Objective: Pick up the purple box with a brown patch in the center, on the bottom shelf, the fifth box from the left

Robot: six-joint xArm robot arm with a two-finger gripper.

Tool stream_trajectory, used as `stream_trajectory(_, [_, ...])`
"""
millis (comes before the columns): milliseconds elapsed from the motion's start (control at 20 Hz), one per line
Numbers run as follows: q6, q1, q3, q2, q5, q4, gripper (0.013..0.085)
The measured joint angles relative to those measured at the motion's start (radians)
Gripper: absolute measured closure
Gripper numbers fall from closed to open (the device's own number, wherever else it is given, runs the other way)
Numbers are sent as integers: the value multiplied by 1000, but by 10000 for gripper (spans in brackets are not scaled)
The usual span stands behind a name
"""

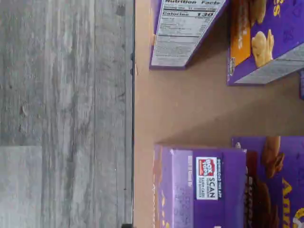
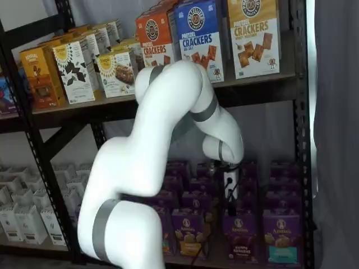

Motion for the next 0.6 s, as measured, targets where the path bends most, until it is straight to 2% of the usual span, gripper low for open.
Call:
stream_trajectory(50, [15, 0, 1, 1, -10, -17, 130])
stream_trajectory(100, [81, 0, 1, 12, -51, -93, 130])
stream_trajectory(150, [130, 1, -8, 28, -79, -151, 130])
stream_trajectory(200, [154, 3, -23, 43, -91, -178, 130])
stream_trajectory(450, [201, 5, -91, 99, -82, -230, 130])
stream_trajectory(600, [283, 3, -127, 117, -23, -327, 130])
